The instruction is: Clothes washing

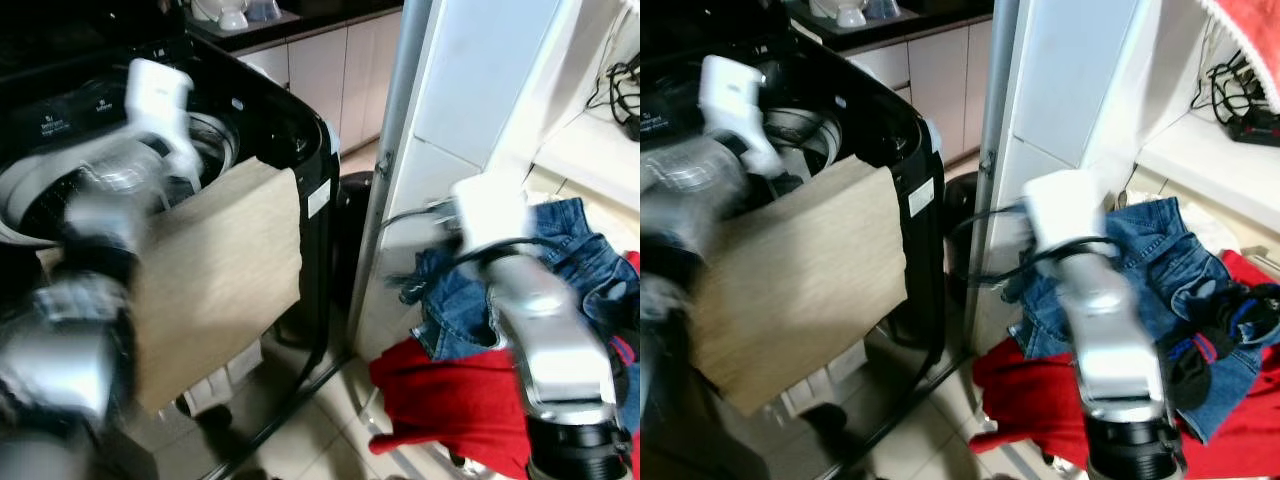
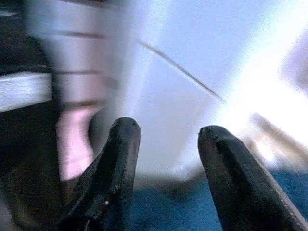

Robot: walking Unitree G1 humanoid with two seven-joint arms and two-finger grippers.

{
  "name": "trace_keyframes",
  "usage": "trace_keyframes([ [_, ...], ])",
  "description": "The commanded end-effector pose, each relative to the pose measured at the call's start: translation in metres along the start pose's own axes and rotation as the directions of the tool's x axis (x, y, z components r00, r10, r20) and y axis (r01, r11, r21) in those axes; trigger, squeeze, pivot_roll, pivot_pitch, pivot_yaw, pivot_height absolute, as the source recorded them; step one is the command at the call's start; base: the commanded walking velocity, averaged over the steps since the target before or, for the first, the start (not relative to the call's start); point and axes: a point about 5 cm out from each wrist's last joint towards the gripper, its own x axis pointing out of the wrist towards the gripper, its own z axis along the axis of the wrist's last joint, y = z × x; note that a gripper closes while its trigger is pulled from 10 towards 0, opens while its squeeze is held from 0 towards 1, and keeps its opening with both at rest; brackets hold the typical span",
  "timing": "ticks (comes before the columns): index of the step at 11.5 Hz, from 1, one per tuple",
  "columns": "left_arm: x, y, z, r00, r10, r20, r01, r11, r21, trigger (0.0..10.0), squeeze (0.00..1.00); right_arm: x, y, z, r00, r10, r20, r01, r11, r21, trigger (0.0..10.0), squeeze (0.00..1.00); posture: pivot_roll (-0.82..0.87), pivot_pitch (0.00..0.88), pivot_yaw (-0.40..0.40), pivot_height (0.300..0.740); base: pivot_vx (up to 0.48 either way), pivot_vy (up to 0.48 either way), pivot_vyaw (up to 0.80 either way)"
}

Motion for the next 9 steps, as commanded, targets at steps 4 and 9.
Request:
trace_keyframes([
  [4,-0.007,-0.056,0.002,0.945,-0.307,0.115,0.319,0.941,-0.112,10.0,0.00,-0.012,-0.037,-0.023,0.945,-0.304,-0.119,0.314,0.946,0.083,10.0,1.00,-0.12,0.000,0.070,0.740,0.000,0.000,0.00],
  [9,-0.045,-0.105,0.002,0.848,-0.515,0.125,0.530,0.824,-0.201,10.0,0.00,-0.043,-0.067,-0.046,0.838,-0.504,-0.209,0.536,0.833,0.139,10.0,1.00,-0.11,0.000,0.060,0.740,0.000,0.000,0.00],
])
